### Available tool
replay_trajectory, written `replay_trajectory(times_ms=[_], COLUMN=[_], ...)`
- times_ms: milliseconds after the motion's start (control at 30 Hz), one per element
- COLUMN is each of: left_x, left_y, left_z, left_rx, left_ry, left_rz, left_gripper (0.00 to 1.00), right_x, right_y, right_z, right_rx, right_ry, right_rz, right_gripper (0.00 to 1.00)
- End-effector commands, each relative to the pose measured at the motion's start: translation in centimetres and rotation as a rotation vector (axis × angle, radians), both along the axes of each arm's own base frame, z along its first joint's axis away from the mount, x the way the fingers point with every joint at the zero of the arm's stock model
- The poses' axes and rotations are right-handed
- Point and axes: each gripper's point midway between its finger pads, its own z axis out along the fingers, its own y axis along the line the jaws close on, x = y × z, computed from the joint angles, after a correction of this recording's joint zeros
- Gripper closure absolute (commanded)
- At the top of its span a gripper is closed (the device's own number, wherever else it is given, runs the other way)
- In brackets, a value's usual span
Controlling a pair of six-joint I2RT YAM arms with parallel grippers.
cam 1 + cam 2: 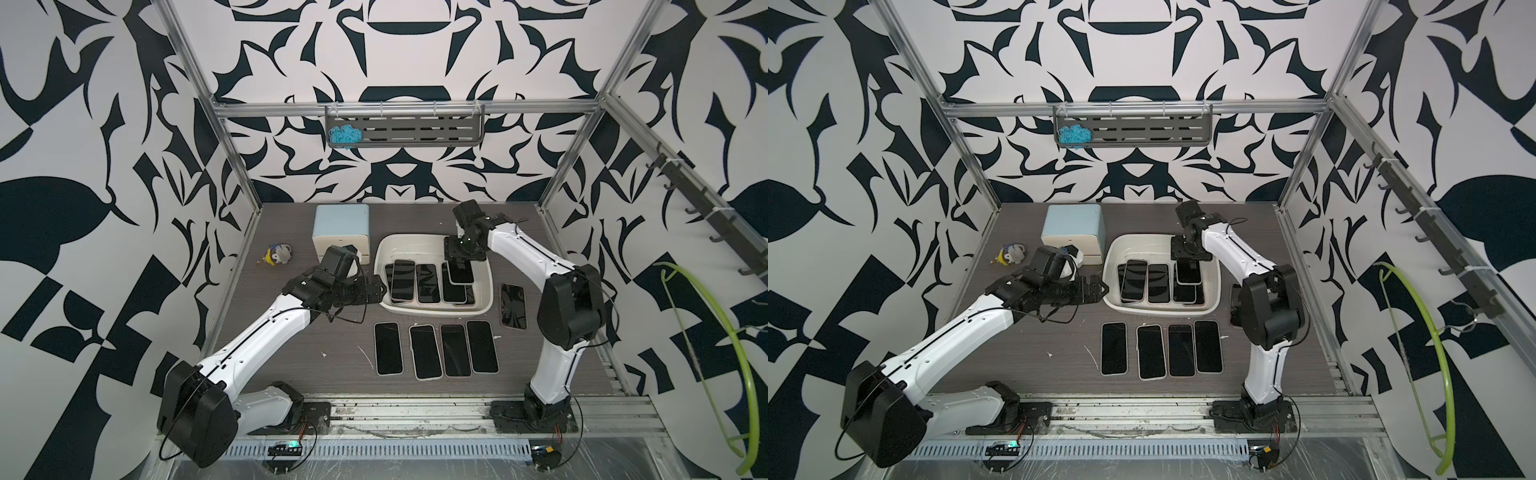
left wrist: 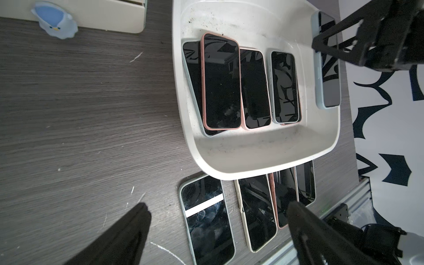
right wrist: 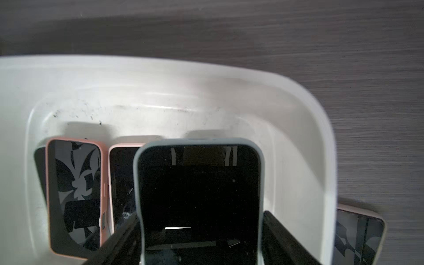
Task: Take the phone out of the storage box
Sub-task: Pick up the phone from the storage box, then place the phone at the center of the board.
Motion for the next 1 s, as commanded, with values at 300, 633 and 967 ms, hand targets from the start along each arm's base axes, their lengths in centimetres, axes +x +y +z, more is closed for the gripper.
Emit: replay_trajectory(times_ms=[300,633,967], left_x=[1.8,2.3,2.5], left_y=[-1.6,-2.4,-2.6], left_z=[0.6,-0.7,-0.5], left_rx=[0.013,0.009,0.003], left_ry=[-0.02,0.01,0.008], left_rz=[-0.076,-0.095,-0.116], left_gripper=[0.0,0.0,0.0], right_x=[2.3,2.1,-2.3], right_y=[-10.7,-15.9,-17.6], right_z=[6.9,5.9,7.3], right_rx=[0.001,-0.205,-0.199], right_ry=[-0.2,-0.232,-0.334], right_rz=[-0.227,-0.33,-0.402], right_gripper=[0.28,0.28,0.29])
